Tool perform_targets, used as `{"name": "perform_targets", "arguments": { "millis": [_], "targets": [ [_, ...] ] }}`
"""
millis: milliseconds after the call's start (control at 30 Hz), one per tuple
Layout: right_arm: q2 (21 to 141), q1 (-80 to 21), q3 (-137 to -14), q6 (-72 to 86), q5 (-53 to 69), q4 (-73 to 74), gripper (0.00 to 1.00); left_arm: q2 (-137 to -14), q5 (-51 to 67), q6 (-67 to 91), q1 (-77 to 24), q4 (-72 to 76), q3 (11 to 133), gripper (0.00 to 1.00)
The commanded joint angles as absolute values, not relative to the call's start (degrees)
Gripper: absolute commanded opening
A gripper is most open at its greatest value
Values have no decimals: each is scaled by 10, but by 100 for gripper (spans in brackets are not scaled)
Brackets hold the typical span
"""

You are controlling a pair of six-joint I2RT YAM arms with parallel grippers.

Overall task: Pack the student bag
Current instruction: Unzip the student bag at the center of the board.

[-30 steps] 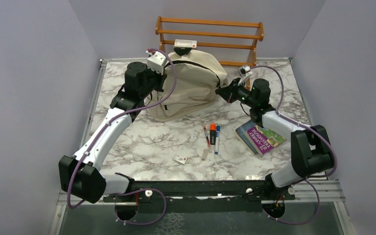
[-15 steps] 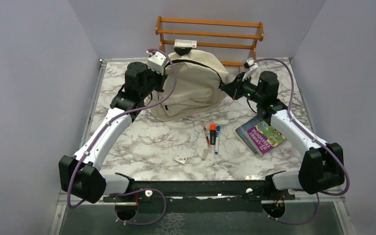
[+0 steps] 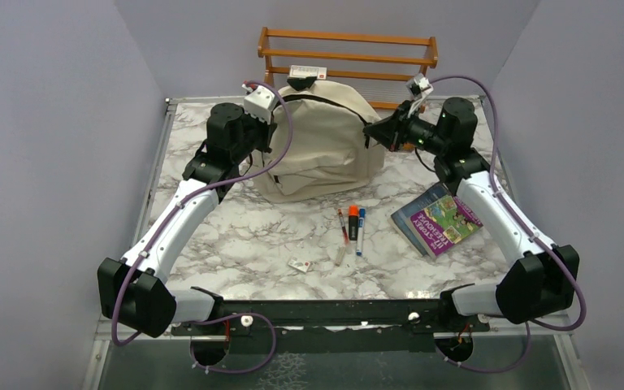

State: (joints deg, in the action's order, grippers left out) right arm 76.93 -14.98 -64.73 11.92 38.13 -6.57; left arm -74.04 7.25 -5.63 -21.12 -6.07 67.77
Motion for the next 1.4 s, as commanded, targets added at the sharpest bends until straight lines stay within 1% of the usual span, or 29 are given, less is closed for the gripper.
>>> {"name": "perform_targets", "arguments": {
  "millis": [0,133,333,433,600,700,833,1133,1233,1367],
  "targets": [
    [756,-149,-709,108,459,-49,0,-731,85,-59,-213,-49,673,0],
    [767,-157,-744,102,490,-22,0,-732,89,-59,-213,-48,673,0],
    [795,-181,-785,94,487,-1,0,-734,97,-57,-214,-48,674,0],
    [805,-184,-793,90,470,-1,0,-733,93,-56,-214,-47,674,0],
    [796,-184,-766,61,417,12,0,-720,65,-44,-212,-33,676,0],
    [794,-184,-748,57,376,-3,0,-720,58,-33,-204,-20,692,0],
    [802,-184,-739,62,348,-60,0,-731,60,-27,-197,-8,728,0],
    [868,-184,-783,60,365,-127,0,-767,45,-72,-197,37,789,0],
    [867,-184,-761,60,382,-127,1,-764,48,-79,-197,36,771,0],
    [845,-184,-705,63,382,-104,1,-737,49,-73,-197,31,707,0]
  ]
}}
